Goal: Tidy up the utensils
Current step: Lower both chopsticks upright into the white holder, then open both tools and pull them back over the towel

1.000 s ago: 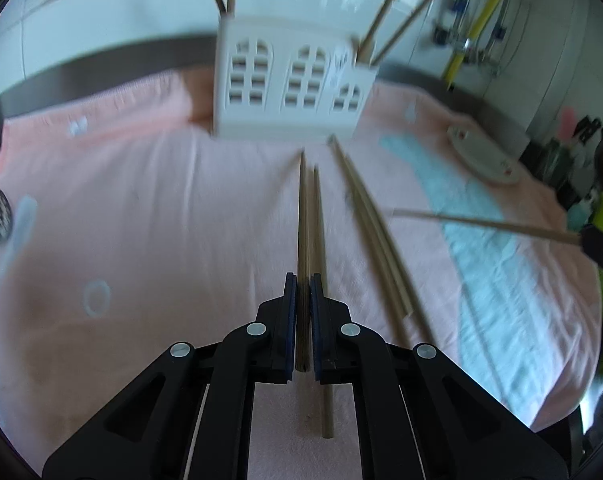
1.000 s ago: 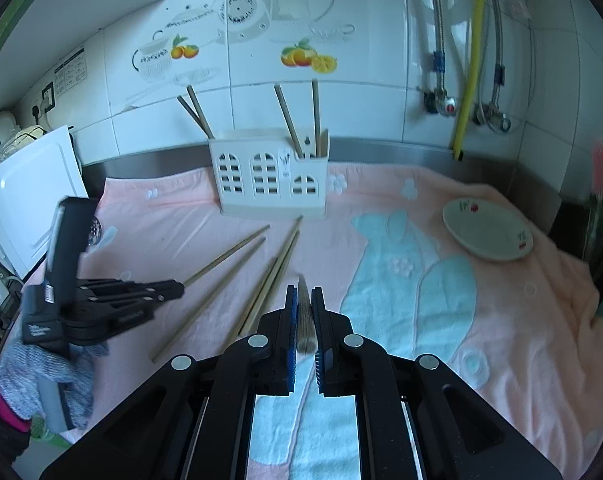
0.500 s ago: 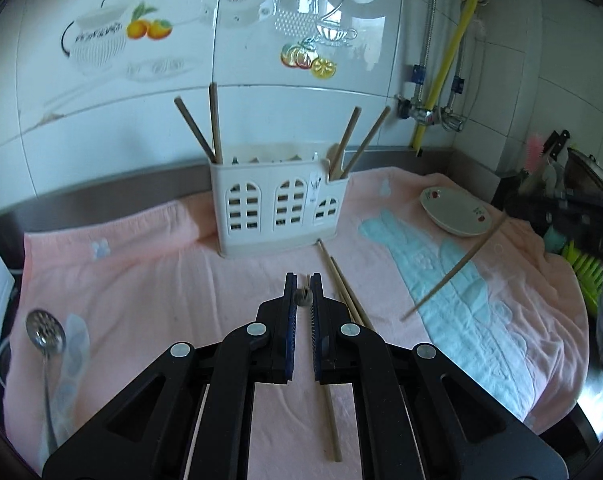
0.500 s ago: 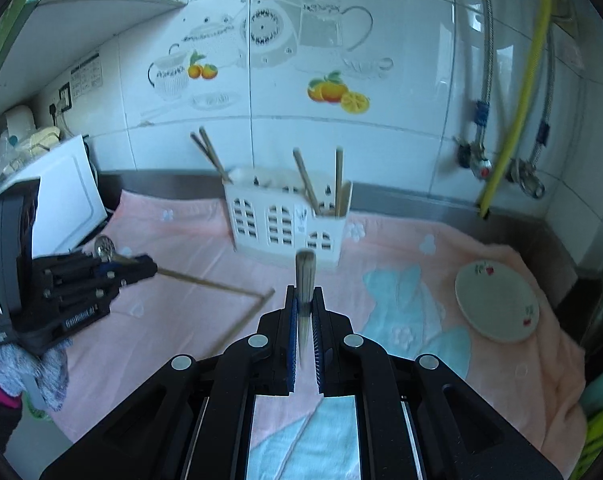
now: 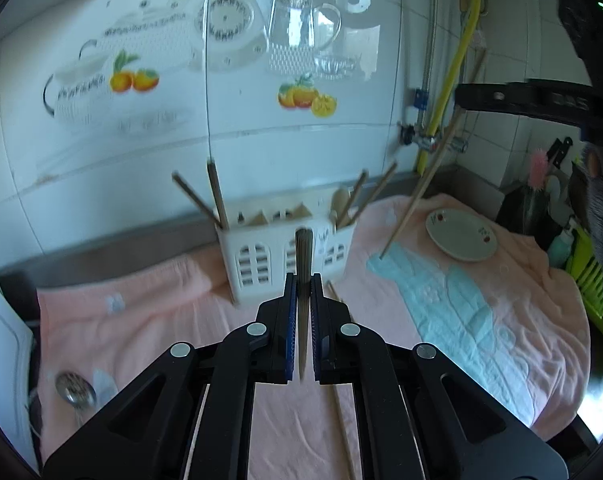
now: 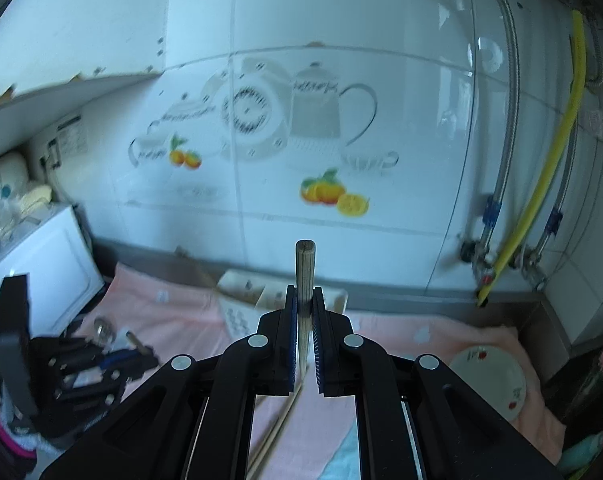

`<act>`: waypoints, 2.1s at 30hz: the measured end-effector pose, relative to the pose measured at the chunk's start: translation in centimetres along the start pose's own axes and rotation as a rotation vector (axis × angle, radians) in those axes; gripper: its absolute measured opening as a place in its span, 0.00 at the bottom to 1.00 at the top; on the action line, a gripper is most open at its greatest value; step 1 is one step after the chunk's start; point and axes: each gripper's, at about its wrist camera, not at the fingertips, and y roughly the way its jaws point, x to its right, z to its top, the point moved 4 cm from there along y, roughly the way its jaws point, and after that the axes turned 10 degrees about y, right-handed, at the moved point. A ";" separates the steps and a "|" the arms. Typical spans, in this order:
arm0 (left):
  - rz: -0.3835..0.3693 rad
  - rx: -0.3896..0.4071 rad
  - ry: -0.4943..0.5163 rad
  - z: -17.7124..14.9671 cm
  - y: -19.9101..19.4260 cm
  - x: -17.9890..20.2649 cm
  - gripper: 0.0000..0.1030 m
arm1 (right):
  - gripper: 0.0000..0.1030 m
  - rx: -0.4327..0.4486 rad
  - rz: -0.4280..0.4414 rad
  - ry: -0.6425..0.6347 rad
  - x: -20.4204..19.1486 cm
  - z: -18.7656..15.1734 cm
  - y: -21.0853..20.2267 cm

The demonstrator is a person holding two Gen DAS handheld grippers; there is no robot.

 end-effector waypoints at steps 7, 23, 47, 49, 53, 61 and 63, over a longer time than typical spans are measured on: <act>0.033 0.094 0.041 5.5 -2.2 -0.6 0.05 | 0.07 0.044 -0.028 0.041 0.7 3.9 2.9; 0.153 0.276 0.042 15.7 -1.9 -3.7 0.05 | 0.07 -0.044 -0.077 0.029 2.8 2.3 10.3; 0.149 0.105 -0.114 9.0 7.4 -7.7 0.10 | 0.09 -0.104 -0.083 0.004 3.4 -0.5 11.0; 0.146 0.098 -0.123 8.9 7.3 -7.6 0.31 | 0.10 -0.091 -0.088 0.002 3.3 -0.4 10.3; 0.150 0.139 -0.109 9.0 5.1 -7.1 0.45 | 0.27 -0.045 -0.091 0.004 3.0 -0.5 7.9; 0.154 0.180 -0.104 6.9 -0.3 -5.8 0.63 | 0.41 -0.010 -0.062 0.020 2.5 -4.3 2.5; 0.150 0.180 -0.113 5.6 -1.6 -5.5 0.65 | 0.42 -0.021 -0.066 0.011 2.3 -6.1 1.8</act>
